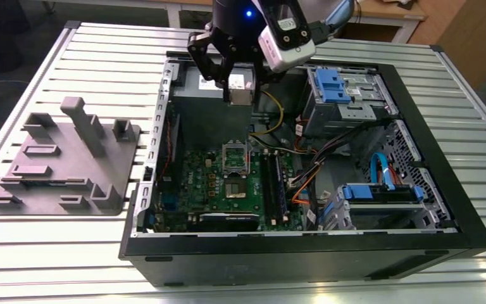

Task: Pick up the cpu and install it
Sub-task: 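Pick up the cpu and move it towards the insertion slot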

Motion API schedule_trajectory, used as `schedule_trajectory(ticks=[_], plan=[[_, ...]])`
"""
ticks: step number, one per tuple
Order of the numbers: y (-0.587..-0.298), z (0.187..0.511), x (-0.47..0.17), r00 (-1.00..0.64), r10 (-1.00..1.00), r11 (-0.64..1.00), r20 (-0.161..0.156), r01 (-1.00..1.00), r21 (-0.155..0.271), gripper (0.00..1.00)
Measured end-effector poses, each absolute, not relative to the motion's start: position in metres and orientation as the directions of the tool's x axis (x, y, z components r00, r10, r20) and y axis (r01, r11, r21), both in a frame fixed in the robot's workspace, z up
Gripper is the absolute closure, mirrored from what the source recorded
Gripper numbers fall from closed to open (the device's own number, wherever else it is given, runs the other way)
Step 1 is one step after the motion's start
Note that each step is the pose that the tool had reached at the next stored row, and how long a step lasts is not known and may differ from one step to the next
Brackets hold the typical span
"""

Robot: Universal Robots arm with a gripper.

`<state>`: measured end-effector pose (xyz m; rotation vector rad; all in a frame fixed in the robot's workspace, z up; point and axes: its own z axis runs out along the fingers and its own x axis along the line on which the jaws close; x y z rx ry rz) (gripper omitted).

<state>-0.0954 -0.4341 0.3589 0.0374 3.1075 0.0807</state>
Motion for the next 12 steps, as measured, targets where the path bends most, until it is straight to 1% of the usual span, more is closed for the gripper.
schedule_trajectory(ticks=[12], plan=[[-0.455,0.344,-0.095,-0.999,0.026,0.998,-0.032,0.024,0.052,0.53]])
